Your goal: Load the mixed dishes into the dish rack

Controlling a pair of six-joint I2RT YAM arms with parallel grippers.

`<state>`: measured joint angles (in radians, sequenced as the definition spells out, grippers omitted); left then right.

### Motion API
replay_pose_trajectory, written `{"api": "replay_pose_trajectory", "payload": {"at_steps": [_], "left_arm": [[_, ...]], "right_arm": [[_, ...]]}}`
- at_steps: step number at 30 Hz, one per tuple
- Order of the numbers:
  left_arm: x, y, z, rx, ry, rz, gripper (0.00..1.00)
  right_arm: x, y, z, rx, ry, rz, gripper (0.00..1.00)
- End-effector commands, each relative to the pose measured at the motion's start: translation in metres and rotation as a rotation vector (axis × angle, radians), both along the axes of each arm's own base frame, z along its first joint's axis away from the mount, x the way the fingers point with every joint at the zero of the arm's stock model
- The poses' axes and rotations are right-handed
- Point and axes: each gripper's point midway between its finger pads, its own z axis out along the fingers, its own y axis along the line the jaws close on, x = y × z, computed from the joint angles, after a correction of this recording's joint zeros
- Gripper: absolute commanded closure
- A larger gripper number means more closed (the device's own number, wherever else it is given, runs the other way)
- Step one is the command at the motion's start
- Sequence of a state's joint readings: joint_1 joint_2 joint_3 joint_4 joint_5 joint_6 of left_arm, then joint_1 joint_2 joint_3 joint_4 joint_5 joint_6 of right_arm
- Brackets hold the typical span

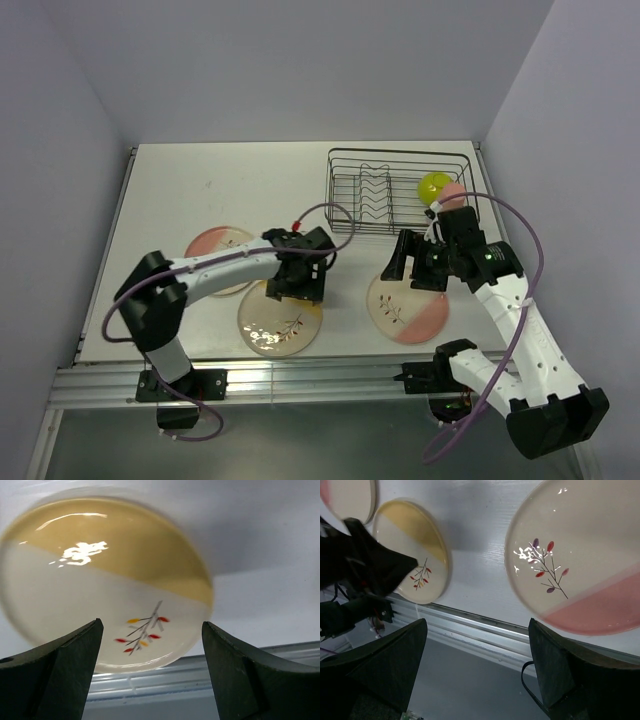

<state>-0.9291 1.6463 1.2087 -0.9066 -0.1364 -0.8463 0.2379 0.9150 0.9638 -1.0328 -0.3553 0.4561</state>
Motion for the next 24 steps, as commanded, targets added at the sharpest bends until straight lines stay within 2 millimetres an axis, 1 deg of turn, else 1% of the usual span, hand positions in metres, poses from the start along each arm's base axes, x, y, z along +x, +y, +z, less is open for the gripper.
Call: {"api": "replay_pose_trajectory", "payload": {"at_steps": [1, 2, 3, 5, 6, 8, 9, 12, 14, 15, 17, 18, 19, 23, 24], "left_arm": [[-0.001, -0.025, -0.007, 0.091, -0.054, -0.067, 0.14], [-0.002, -0.029, -0.011, 0.111, -0.061, -0.083, 0.14], [-0.008, -0.038, -0.02, 0.129, -0.061, -0.118, 0.14], [-0.01, -0.041, -0.028, 0.169, -0.091, -0.142, 0.14], [-0.016, -0.041, -0.036, 0.197, -0.093, -0.159, 0.14], [-0.017, -0.037, -0.044, 0.232, -0.112, -0.156, 0.16], [-0.021, -0.032, -0.05, 0.254, -0.114, -0.161, 0.17], [-0.026, -0.023, -0.059, 0.291, -0.13, -0.159, 0.19], [-0.027, -0.023, -0.062, 0.29, -0.144, -0.166, 0.21], [-0.031, -0.021, -0.066, 0.302, -0.147, -0.174, 0.26], [-0.033, -0.021, -0.071, 0.312, -0.154, -0.183, 0.33], [-0.037, -0.02, -0.076, 0.329, -0.151, -0.2, 0.41], [-0.038, -0.02, -0.078, 0.339, -0.152, -0.209, 0.46], [-0.05, -0.021, -0.092, 0.368, -0.138, -0.242, 0.57], [-0.052, -0.02, -0.098, 0.373, -0.135, -0.249, 0.69]], "right_arm": [[0.012, 0.0, 0.022, 0.003, -0.082, -0.014, 0.11], [0.011, -0.002, 0.025, 0.0, -0.092, -0.025, 0.11], [0.01, -0.002, 0.027, 0.002, -0.096, -0.029, 0.11], [0.007, -0.002, 0.032, 0.015, -0.109, -0.044, 0.11], [0.005, -0.002, 0.033, 0.02, -0.111, -0.048, 0.11], [0.0, -0.004, 0.035, 0.025, -0.119, -0.061, 0.11], [-0.002, -0.006, 0.034, 0.019, -0.118, -0.067, 0.11], [-0.011, -0.011, 0.031, 0.008, -0.116, -0.079, 0.11], [-0.015, -0.014, 0.03, -0.001, -0.118, -0.087, 0.11], [-0.016, -0.014, 0.03, -0.001, -0.119, -0.089, 0.11], [-0.017, -0.015, 0.03, 0.001, -0.121, -0.096, 0.11], [-0.017, -0.015, 0.03, -0.001, -0.123, -0.099, 0.11], [-0.016, -0.016, 0.033, -0.001, -0.131, -0.103, 0.11], [-0.014, -0.02, 0.045, -0.01, -0.161, -0.131, 0.11], [-0.014, -0.021, 0.048, -0.013, -0.168, -0.135, 0.11]]}}
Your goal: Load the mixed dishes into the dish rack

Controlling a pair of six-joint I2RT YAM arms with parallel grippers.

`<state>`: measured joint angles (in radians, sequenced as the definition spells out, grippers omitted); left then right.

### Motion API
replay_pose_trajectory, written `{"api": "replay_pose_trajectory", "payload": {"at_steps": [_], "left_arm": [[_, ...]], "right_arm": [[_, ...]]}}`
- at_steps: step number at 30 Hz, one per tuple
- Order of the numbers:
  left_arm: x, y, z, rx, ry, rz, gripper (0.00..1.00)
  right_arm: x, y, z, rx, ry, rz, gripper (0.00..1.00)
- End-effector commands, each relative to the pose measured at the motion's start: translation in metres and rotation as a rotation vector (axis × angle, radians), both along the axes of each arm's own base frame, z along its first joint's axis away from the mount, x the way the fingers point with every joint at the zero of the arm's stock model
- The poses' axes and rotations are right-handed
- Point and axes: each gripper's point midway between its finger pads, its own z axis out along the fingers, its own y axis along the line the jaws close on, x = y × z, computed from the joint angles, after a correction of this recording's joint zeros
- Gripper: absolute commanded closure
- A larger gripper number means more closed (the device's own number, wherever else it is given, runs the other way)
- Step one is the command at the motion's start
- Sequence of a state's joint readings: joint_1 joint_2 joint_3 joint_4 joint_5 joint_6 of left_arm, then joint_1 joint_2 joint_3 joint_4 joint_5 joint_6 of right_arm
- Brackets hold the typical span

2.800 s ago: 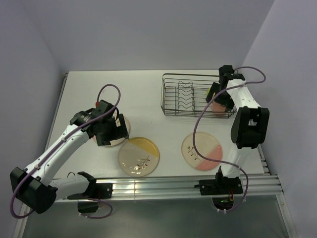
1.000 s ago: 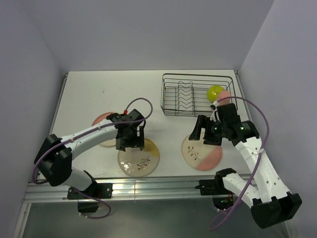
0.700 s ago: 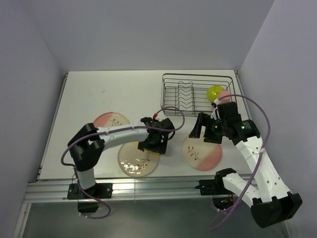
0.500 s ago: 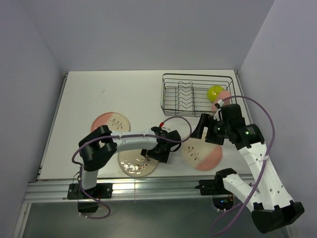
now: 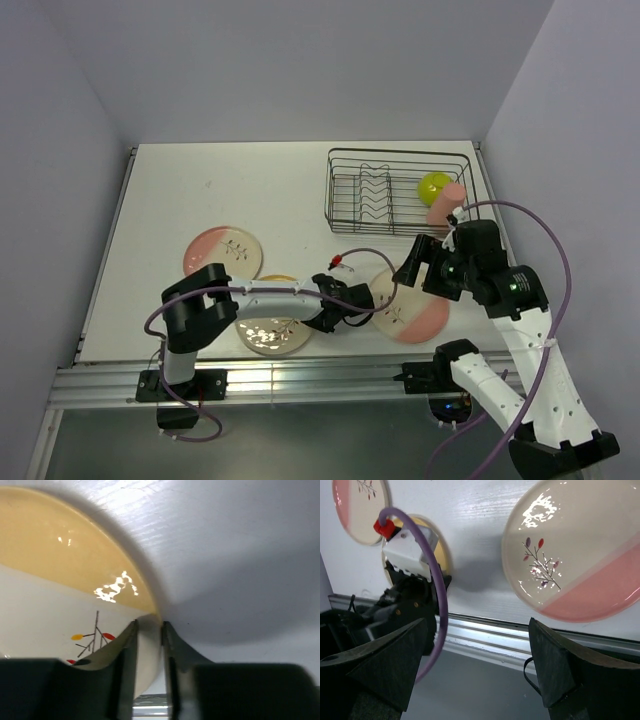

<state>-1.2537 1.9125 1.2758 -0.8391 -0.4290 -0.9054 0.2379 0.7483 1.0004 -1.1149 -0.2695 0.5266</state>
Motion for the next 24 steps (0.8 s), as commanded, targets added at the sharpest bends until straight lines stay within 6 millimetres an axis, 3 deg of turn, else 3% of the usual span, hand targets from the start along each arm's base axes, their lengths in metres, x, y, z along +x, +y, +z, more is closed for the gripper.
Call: {"api": "replay_pose_trajectory", "payload": {"at_steps": [1, 3, 8, 11, 15, 18, 22, 24], "left_arm": [[-0.016, 0.031, -0.041, 0.149, 0.052, -0.013, 0.77], [-0.017, 0.033, -0.045, 0.152, 0.053, -0.015, 0.99], [-0.01, 0.028, -0.03, 0.126, 0.017, -0.03, 1.0], [-0.006, 0.019, -0.009, 0.072, -0.009, -0.042, 1.0], [-0.001, 0.002, 0.032, -0.03, -0.038, -0.062, 1.0], [-0.001, -0.005, 0.062, -0.103, -0.051, -0.075, 1.0], [0.0, -0.005, 0.092, -0.157, -0.075, -0.076, 1.0], [-0.001, -0.003, 0.105, -0.186, -0.084, -0.077, 1.0]], "right_arm": [[0.005, -0.006, 0.023, -0.013, -0.072, -0.037, 0.11], [0.005, -0.01, 0.023, -0.027, -0.074, -0.054, 0.11], [0.005, -0.016, 0.022, -0.042, -0.062, -0.103, 0.1], [0.007, -0.02, 0.024, -0.052, -0.056, -0.143, 0.1], [0.013, -0.023, 0.026, -0.04, -0.039, -0.193, 0.1], [0.019, -0.023, 0.017, -0.013, 0.016, -0.226, 0.1], [0.029, -0.023, 0.003, 0.065, 0.101, -0.264, 0.1], [0.031, -0.013, -0.004, 0.154, 0.153, -0.251, 0.11]]}}
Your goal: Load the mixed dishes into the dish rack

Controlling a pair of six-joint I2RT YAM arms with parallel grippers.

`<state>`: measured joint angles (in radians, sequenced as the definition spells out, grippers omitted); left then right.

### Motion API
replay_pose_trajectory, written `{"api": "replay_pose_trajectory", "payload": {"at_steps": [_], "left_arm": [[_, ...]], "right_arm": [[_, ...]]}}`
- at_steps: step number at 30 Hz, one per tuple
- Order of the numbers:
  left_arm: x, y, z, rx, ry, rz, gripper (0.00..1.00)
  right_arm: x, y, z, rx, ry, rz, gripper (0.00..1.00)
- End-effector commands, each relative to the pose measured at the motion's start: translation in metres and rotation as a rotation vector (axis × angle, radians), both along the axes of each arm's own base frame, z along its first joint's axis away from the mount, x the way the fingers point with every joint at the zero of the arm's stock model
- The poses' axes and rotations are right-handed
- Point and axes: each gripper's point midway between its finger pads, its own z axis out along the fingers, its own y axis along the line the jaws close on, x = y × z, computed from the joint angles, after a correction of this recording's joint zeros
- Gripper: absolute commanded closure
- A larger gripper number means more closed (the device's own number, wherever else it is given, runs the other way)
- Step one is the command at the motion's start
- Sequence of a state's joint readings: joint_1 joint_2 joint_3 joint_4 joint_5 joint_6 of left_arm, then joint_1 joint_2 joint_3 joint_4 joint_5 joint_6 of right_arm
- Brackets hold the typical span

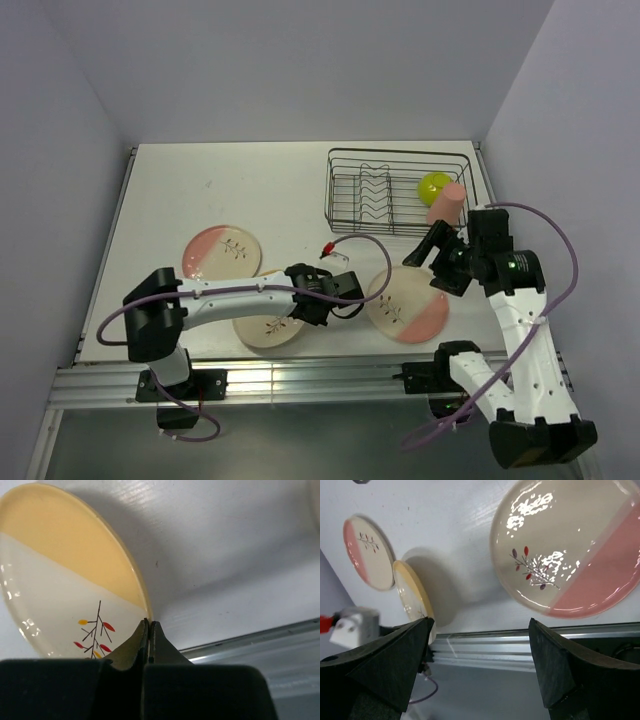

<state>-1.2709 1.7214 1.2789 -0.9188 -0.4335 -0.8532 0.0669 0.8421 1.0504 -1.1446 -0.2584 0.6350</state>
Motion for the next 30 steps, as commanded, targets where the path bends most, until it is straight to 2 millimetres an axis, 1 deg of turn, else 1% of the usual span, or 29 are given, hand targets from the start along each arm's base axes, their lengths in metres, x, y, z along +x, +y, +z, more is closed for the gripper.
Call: {"api": "replay_pose_trajectory", "payload": {"at_steps": [1, 2, 4, 5, 6, 7, 9, 10, 11, 12, 13, 14, 15, 16, 17, 19, 20, 23, 25, 27, 28, 29, 30], "left_arm": [[0.005, -0.009, 0.048, -0.111, -0.045, -0.014, 1.0], [0.005, -0.007, 0.053, -0.121, -0.05, -0.014, 1.0], [0.003, -0.004, 0.054, -0.117, -0.046, -0.011, 1.0], [0.003, -0.001, 0.056, -0.124, -0.049, -0.008, 1.0], [0.002, 0.0, 0.057, -0.128, -0.05, -0.008, 1.0], [0.002, 0.0, 0.058, -0.137, -0.05, -0.008, 1.0], [0.0, 0.004, 0.059, -0.137, -0.048, -0.007, 1.0], [0.0, 0.006, 0.059, -0.129, -0.047, -0.006, 1.0], [0.0, 0.007, 0.06, -0.133, -0.049, -0.006, 1.0], [0.0, 0.008, 0.061, -0.136, -0.052, -0.004, 1.0], [0.0, 0.008, 0.063, -0.141, -0.054, -0.005, 1.0], [0.0, 0.008, 0.066, -0.144, -0.057, -0.008, 1.0], [0.001, 0.01, 0.067, -0.138, -0.064, -0.006, 1.0], [0.002, 0.01, 0.067, -0.135, -0.066, -0.007, 1.0], [0.001, 0.01, 0.067, -0.135, -0.064, -0.009, 1.0], [0.001, 0.009, 0.069, -0.147, -0.061, -0.008, 1.0], [0.0, 0.008, 0.07, -0.153, -0.06, -0.009, 1.0], [0.0, 0.007, 0.074, -0.17, -0.06, -0.003, 1.0], [0.0, 0.008, 0.076, -0.171, -0.064, 0.002, 1.0], [0.001, 0.006, 0.079, -0.182, -0.067, 0.008, 1.0], [0.0, 0.007, 0.079, -0.183, -0.065, 0.009, 1.0], [0.0, 0.007, 0.08, -0.186, -0.065, 0.012, 1.0], [0.0, 0.007, 0.08, -0.19, -0.064, 0.015, 1.0]], "right_arm": [[0.01, 0.015, -0.01, 0.143, 0.061, 0.003, 0.11], [0.013, 0.024, -0.007, 0.198, 0.058, 0.031, 0.11], [0.015, 0.038, -0.018, 0.288, 0.121, 0.042, 0.11], [0.022, 0.043, -0.017, 0.324, 0.106, 0.054, 0.12], [0.02, 0.052, -0.019, 0.392, 0.136, 0.065, 0.13], [0.024, 0.055, -0.02, 0.418, 0.143, 0.071, 0.13], [0.032, 0.059, -0.015, 0.424, 0.129, 0.084, 0.14], [0.036, 0.063, -0.018, 0.428, 0.151, 0.094, 0.14], [0.037, 0.068, -0.017, 0.44, 0.16, 0.113, 0.14], [0.037, 0.077, -0.013, 0.456, 0.173, 0.143, 0.14], [0.038, 0.083, -0.015, 0.454, 0.191, 0.153, 0.15], [0.043, 0.088, -0.013, 0.446, 0.175, 0.162, 0.15], [0.041, 0.099, -0.008, 0.453, 0.179, 0.186, 0.15], [0.041, 0.105, -0.011, 0.454, 0.194, 0.194, 0.15], [0.044, 0.112, -0.01, 0.467, 0.187, 0.21, 0.15], [0.04, 0.126, -0.016, 0.492, 0.225, 0.226, 0.15], [0.042, 0.129, -0.018, 0.49, 0.218, 0.234, 0.15], [0.038, 0.138, -0.028, 0.474, 0.244, 0.267, 0.15], [0.037, 0.143, -0.037, 0.468, 0.27, 0.282, 0.16], [0.036, 0.151, -0.037, 0.459, 0.264, 0.331, 0.16], [0.032, 0.158, -0.044, 0.442, 0.295, 0.353, 0.16], [0.033, 0.163, -0.041, 0.44, 0.287, 0.379, 0.16], [0.033, 0.168, -0.045, 0.437, 0.306, 0.393, 0.17]]}}
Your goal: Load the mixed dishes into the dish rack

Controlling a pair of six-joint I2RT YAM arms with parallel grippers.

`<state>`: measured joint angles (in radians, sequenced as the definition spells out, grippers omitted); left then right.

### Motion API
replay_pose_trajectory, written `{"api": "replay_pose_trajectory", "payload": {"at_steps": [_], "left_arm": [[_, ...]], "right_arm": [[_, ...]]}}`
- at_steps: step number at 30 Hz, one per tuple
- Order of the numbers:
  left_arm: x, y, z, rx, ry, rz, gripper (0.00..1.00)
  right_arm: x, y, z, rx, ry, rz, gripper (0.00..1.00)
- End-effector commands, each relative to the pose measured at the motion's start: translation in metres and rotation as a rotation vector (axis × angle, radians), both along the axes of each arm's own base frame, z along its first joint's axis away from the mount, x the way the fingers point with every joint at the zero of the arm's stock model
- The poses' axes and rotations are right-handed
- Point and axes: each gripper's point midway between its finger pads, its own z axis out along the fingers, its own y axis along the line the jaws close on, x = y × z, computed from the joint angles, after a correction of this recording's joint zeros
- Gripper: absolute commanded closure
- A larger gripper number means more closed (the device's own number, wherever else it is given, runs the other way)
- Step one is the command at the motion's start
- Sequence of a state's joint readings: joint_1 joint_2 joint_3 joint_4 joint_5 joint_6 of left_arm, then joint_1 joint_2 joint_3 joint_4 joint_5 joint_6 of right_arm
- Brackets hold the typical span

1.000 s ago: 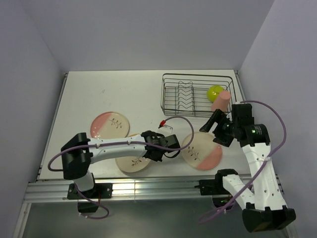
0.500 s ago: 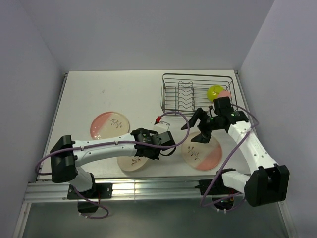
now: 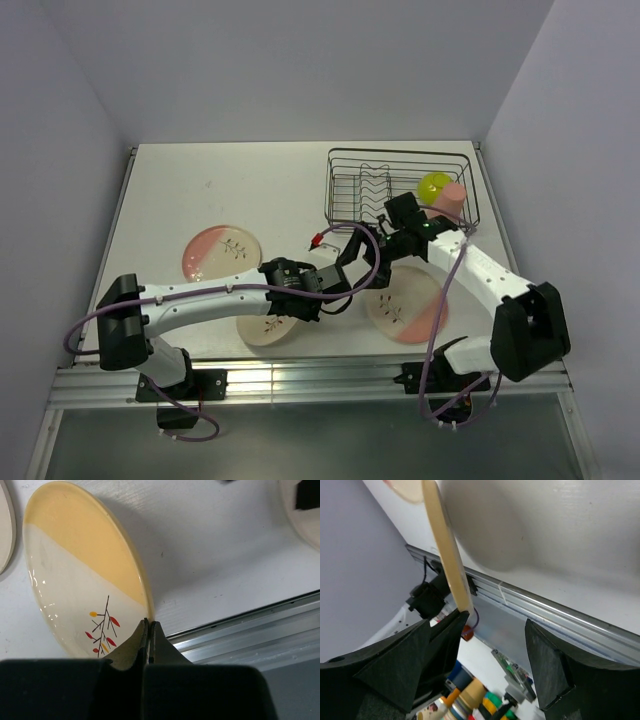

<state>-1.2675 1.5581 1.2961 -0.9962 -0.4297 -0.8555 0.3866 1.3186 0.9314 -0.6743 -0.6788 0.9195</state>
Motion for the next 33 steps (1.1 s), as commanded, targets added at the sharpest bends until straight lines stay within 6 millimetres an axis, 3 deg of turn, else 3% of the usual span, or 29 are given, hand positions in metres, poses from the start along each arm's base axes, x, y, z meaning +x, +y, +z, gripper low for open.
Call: {"api": "replay_pose_trajectory", "payload": {"at_steps": [1, 17, 24, 29, 30, 31, 33], "left_arm": [[0.004, -0.005, 0.029, -0.091, -0.036, 0.015, 1.0], [0.001, 0.002, 0.038, -0.121, -0.046, 0.038, 1.0], [0.001, 0.003, 0.039, -0.131, -0.049, 0.041, 1.0], [-0.002, 0.007, 0.04, -0.146, -0.049, 0.048, 1.0], [-0.003, 0.008, 0.041, -0.154, -0.047, 0.05, 1.0], [-0.004, 0.01, 0.042, -0.162, -0.048, 0.049, 1.0], [-0.005, 0.011, 0.043, -0.178, -0.046, 0.053, 1.0]], "right_arm": [[0.008, 0.023, 0.009, 0.029, -0.058, 0.083, 0.17], [-0.011, 0.096, -0.011, 0.015, -0.041, 0.226, 0.21], [-0.016, 0.125, -0.026, -0.005, -0.032, 0.291, 0.3], [-0.018, 0.134, -0.035, -0.034, -0.042, 0.324, 0.57], [-0.018, 0.135, -0.036, -0.038, -0.047, 0.325, 0.65], [-0.018, 0.136, -0.036, -0.034, -0.06, 0.33, 0.85], [-0.019, 0.135, -0.038, -0.053, -0.077, 0.339, 1.0]]}}
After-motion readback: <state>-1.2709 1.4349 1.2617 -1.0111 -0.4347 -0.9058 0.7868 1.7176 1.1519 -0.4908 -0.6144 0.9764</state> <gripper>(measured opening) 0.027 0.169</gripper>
